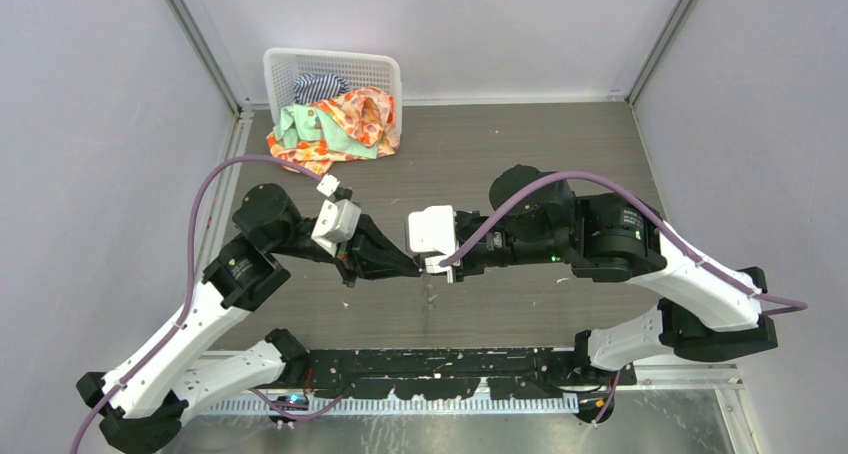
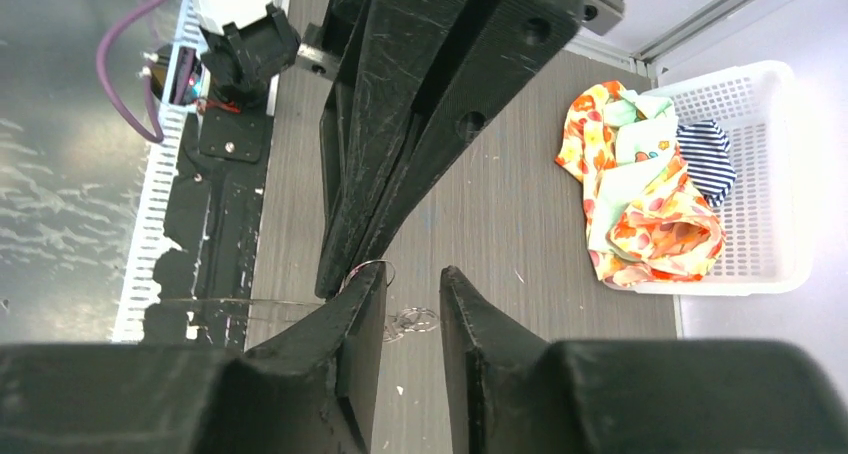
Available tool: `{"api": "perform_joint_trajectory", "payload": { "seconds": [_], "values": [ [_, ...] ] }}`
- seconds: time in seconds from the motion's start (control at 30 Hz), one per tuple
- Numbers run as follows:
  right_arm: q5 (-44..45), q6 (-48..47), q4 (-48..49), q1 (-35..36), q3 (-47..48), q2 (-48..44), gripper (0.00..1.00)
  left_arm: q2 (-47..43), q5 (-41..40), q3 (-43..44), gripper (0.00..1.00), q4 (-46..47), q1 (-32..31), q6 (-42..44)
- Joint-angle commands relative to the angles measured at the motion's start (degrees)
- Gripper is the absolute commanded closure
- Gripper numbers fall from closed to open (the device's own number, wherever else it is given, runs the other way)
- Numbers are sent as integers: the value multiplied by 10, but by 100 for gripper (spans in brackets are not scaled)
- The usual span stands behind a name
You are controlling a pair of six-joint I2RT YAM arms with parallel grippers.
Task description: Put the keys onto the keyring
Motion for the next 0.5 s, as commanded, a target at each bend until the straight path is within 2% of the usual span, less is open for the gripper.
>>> {"api": "perform_joint_trajectory", "payload": {
  "seconds": [0.0, 0.2, 0.47],
  "values": [
    [-47, 35, 6, 10, 43, 31, 65, -17, -91, -11, 100, 168, 2, -25],
    [-52, 33, -43, 10, 128, 83, 63, -40, -112, -42, 100, 243, 2, -53],
    [-64, 22, -105, 10, 229, 135, 62, -83, -134, -69, 100, 269, 2, -55]
  ]
}}
